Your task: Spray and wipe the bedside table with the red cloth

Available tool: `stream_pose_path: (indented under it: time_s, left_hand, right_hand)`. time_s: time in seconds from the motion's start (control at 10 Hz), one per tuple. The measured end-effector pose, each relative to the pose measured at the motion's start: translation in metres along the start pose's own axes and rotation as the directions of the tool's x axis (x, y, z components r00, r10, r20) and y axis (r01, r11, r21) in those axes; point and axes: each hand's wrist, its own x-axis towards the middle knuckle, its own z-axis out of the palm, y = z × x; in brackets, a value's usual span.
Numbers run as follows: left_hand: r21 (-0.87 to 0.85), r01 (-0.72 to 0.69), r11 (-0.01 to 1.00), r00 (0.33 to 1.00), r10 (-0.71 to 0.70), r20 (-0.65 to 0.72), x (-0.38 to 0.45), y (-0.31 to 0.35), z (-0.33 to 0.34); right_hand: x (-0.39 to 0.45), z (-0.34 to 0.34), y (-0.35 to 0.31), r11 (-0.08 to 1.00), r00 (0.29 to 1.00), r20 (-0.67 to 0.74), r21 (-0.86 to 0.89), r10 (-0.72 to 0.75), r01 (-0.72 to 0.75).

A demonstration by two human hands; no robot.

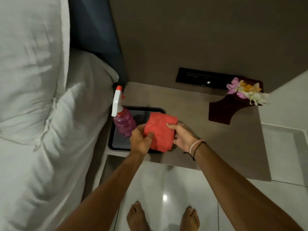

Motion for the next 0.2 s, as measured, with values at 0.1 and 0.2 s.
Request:
stream_pose_path:
  time_s: [0.1, 0.2]
  left_hand:
    - [0.105, 0.004, 0.994, 0.995, -0.014, 0.096, 0.008, 0.007, -0.002]
    - [0.311, -0.045, 0.949, 0.983, -0.014, 0.185, 0.003, 0.009, -0.003]
  right_hand:
    - [0.01, 0.008, -0.002, 0.998, 0.999, -0.048, -0.07, 0.002, -0.005]
    - [-0.003, 0.005, -0.005, 0.992, 0.998, -0.066, -0.125, -0.014, 0.006]
